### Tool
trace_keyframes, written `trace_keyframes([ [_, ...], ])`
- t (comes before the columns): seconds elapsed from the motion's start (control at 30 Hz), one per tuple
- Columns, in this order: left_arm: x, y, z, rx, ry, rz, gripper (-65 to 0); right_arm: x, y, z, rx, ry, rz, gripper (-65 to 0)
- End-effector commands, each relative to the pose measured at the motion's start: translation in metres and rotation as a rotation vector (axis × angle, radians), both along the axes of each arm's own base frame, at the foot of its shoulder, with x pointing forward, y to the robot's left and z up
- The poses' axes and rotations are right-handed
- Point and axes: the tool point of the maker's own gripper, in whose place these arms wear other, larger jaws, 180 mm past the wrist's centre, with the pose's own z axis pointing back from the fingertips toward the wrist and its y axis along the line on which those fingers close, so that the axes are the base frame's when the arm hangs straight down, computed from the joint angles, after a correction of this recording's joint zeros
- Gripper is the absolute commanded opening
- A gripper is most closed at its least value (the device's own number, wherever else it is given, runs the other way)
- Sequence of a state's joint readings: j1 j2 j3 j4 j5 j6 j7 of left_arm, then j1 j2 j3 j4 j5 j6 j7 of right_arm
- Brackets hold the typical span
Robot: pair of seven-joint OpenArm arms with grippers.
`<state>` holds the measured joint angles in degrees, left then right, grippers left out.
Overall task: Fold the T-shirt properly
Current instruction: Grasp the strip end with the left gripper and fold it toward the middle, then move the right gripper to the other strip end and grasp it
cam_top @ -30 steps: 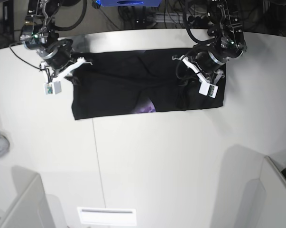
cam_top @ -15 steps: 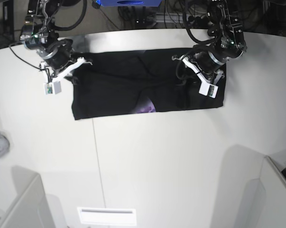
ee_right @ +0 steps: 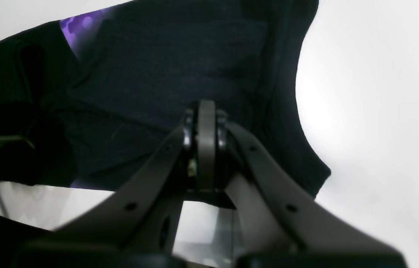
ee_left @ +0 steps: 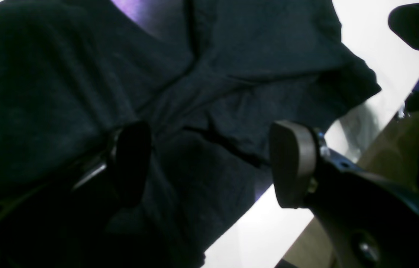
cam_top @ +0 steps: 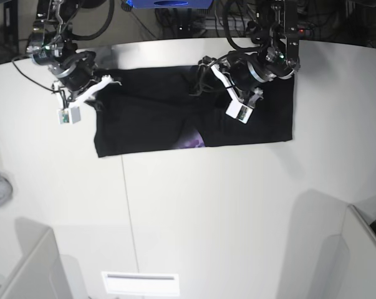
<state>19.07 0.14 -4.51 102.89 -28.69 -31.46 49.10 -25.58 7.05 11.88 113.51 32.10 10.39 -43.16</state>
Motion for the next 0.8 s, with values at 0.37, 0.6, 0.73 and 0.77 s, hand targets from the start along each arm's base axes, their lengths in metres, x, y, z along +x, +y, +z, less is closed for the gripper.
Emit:
trace_keyframes([
  [0.37,0.021,0.143,0.057,0.075,-0.180,0.393,-38.3,0.009,0.000,0.013,0.025,-0.052,-0.002,-65.0],
  [0.6,-0.003,0.264,0.060,0.232,-0.152,0.580,-65.0,0.027,0.014,0.028,0.289,-0.026,-0.003,-43.1],
  [0.73,-0.021,0.304,0.051,0.301,-0.097,0.603,-65.0,0.040,-0.006,0.025,0.388,0.012,-0.059,-20.7],
  [0.77,-0.025,0.312,0.051,0.313,-0.096,0.603,-65.0,0.043,-0.013,0.022,0.408,0.021,-0.084,-20.7],
])
